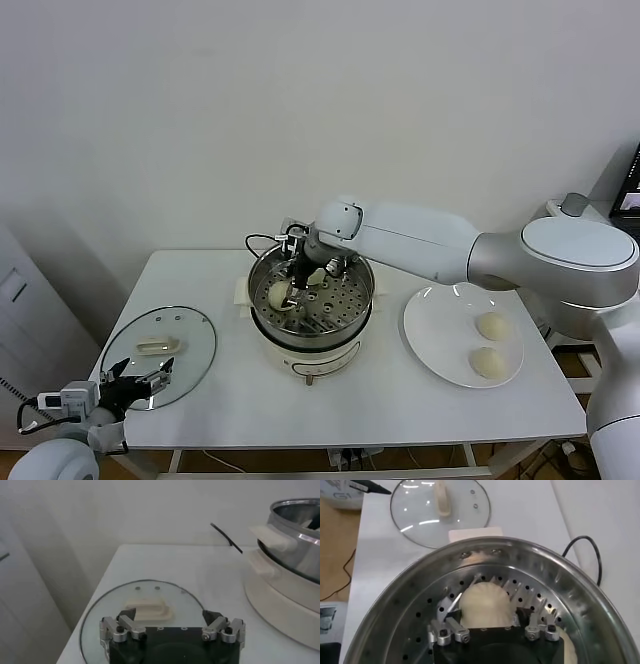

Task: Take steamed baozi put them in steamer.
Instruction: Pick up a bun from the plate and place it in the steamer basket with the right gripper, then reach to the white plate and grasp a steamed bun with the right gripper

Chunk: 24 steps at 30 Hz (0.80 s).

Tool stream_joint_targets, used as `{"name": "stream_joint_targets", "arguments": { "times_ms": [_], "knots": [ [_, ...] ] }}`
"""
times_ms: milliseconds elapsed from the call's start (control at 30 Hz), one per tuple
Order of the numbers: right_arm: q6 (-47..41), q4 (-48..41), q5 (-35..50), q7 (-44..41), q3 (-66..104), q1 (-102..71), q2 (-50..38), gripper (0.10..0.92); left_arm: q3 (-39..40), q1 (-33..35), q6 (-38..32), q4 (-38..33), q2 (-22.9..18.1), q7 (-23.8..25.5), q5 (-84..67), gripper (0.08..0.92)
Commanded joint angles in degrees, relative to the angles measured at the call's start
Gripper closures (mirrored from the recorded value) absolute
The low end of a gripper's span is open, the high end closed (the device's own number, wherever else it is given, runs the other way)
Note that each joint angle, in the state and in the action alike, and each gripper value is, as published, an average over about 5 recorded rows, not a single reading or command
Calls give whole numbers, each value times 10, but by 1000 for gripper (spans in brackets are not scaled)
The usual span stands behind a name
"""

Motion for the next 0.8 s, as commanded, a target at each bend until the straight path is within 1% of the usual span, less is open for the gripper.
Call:
{"name": "stream_joint_targets", "arguments": {
  "times_ms": [33, 267, 433, 600, 700, 800],
  "knots": [
    [10, 7, -17, -37, 0, 33, -19, 205, 1, 0, 1, -1, 0, 0, 0, 177],
    [69, 59, -62, -176, -61, 164, -150, 203, 0, 3, 1, -5, 1, 0, 0, 177],
    [127, 80, -135, -254, -102, 207, -245, 203, 1, 4, 1, -8, -2, 0, 0, 177],
    [193, 88, -199, -300, -119, 203, -328, 203, 0, 8, 1, -15, -3, 0, 0, 177],
    [232, 78, -243, -320, -104, 173, -370, 203, -2, 10, 2, -19, -3, -1, 0, 177],
    [255, 68, -282, -332, -74, 127, -401, 203, -3, 12, 2, -20, -2, -1, 0, 177]
  ]
}}
